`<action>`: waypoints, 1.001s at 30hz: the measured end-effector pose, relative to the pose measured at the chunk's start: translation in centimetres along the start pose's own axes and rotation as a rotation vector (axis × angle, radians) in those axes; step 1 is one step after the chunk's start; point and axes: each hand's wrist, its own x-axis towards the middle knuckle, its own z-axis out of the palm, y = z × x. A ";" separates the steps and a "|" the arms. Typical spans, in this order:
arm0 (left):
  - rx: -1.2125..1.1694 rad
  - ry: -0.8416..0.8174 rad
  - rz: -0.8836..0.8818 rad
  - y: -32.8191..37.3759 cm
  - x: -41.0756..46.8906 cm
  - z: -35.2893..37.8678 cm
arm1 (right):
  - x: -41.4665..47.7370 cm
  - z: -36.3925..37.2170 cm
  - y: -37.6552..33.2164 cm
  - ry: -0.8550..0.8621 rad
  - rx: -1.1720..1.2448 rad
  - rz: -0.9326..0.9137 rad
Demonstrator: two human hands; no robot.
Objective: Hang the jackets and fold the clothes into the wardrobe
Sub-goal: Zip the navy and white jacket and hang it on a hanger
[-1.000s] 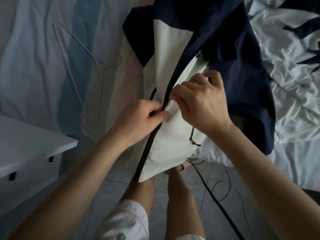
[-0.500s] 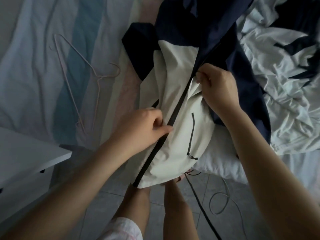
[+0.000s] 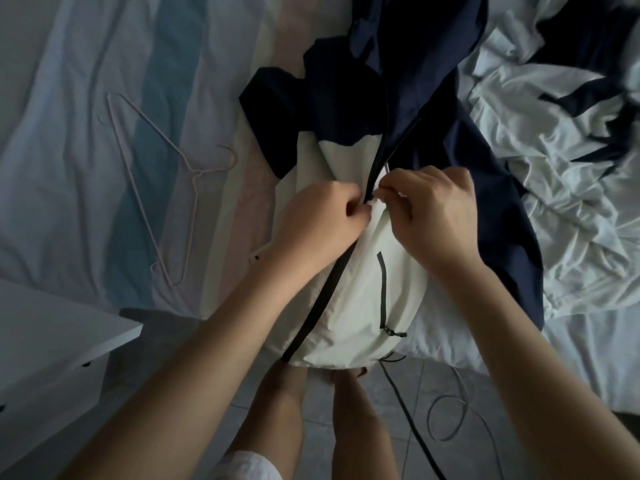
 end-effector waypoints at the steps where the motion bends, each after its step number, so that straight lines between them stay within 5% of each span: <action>1: -0.061 0.012 0.008 0.1 -0.3 -0.1 | 0.0 -0.1 0.0 0.022 -0.021 0.010; 15: 0.079 0.042 0.152 1.3 -1.2 -2.0 | 2.0 -0.9 0.3 0.233 -0.284 -0.019; 30: -0.015 -0.110 0.175 -0.4 -4.2 -1.6 | 2.4 0.1 1.3 0.010 -0.070 0.312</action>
